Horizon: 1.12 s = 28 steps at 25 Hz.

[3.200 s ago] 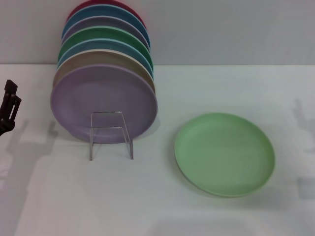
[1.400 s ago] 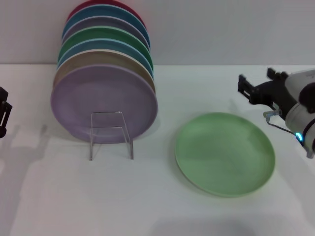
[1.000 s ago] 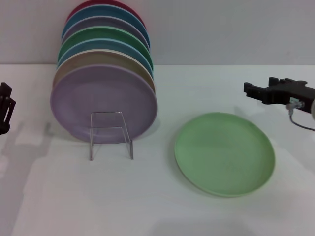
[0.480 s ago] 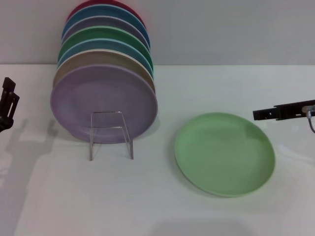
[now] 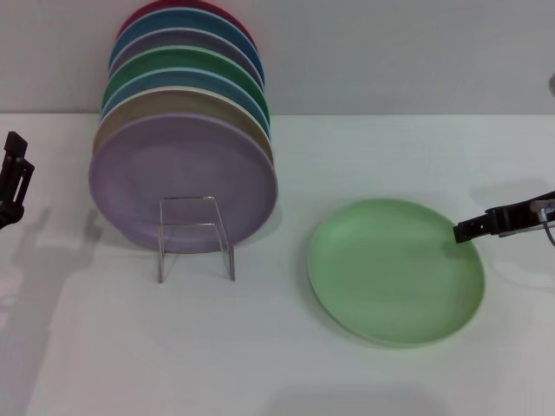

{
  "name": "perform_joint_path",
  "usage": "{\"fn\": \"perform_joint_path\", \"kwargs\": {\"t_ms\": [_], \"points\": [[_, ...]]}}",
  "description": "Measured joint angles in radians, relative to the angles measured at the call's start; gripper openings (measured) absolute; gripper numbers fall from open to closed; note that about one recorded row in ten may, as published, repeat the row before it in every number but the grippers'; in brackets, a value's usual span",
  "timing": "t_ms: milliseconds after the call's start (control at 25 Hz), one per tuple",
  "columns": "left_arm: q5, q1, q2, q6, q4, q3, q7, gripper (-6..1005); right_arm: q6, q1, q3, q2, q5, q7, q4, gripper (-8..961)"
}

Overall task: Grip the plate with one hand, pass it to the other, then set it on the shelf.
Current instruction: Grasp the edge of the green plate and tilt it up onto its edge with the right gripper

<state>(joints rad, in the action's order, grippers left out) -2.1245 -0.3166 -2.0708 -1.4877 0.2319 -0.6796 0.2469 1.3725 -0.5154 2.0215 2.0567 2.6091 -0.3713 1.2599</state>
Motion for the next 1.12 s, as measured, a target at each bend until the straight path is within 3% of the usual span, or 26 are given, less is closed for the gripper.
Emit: {"fn": "perform_joint_path", "kwargs": {"t_ms": [1120], "points": [[-0.001,0.007,-0.003,-0.003,0.001,0.002,0.011,712,-0.062,-0.053,-0.007,-0.004,0.022,-0.022,-0.174,593]]}}
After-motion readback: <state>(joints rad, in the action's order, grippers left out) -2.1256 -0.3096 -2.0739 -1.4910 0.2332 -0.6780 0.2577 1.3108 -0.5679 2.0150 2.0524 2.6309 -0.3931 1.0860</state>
